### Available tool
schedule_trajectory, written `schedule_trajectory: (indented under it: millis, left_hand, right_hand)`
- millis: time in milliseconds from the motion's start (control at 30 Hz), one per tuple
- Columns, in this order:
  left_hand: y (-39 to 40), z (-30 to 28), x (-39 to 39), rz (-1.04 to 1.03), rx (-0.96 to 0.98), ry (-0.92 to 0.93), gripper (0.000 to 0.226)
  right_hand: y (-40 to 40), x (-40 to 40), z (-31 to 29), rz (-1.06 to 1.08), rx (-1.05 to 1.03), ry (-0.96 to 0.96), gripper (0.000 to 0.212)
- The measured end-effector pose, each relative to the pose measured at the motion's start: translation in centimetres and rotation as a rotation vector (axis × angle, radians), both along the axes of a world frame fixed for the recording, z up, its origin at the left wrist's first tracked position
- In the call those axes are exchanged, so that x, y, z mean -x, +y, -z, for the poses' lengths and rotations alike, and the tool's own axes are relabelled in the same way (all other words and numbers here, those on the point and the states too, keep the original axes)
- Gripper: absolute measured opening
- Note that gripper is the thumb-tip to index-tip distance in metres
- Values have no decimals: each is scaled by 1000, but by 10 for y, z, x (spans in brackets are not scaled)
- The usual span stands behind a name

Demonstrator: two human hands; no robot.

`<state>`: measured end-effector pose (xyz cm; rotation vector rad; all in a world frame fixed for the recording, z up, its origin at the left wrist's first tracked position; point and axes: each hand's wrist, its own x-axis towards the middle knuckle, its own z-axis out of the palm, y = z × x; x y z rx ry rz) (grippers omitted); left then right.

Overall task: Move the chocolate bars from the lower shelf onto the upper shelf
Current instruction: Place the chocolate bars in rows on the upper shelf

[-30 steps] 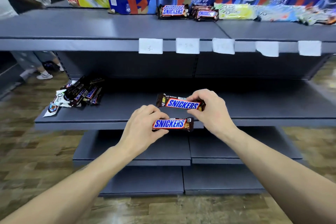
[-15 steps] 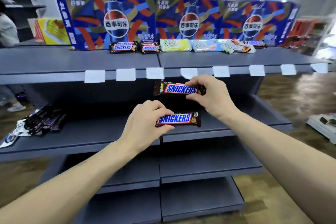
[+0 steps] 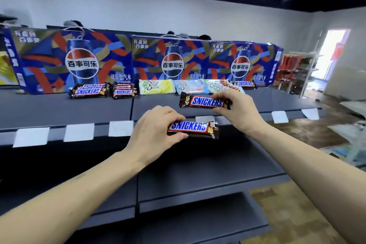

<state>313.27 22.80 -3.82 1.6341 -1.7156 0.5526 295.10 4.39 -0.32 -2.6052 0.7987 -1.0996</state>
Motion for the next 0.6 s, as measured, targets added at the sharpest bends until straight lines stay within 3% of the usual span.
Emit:
schedule_trajectory:
  millis: [233,600]
  left_hand:
    - [-62,-12,-10,-3,21,29,31]
    - [-157,-21,34,-26,25,80,32]
  right_hand:
    - [-80,10,-3,92,-26,-1,34]
    - [-179,35,-3,-28,1,51,33]
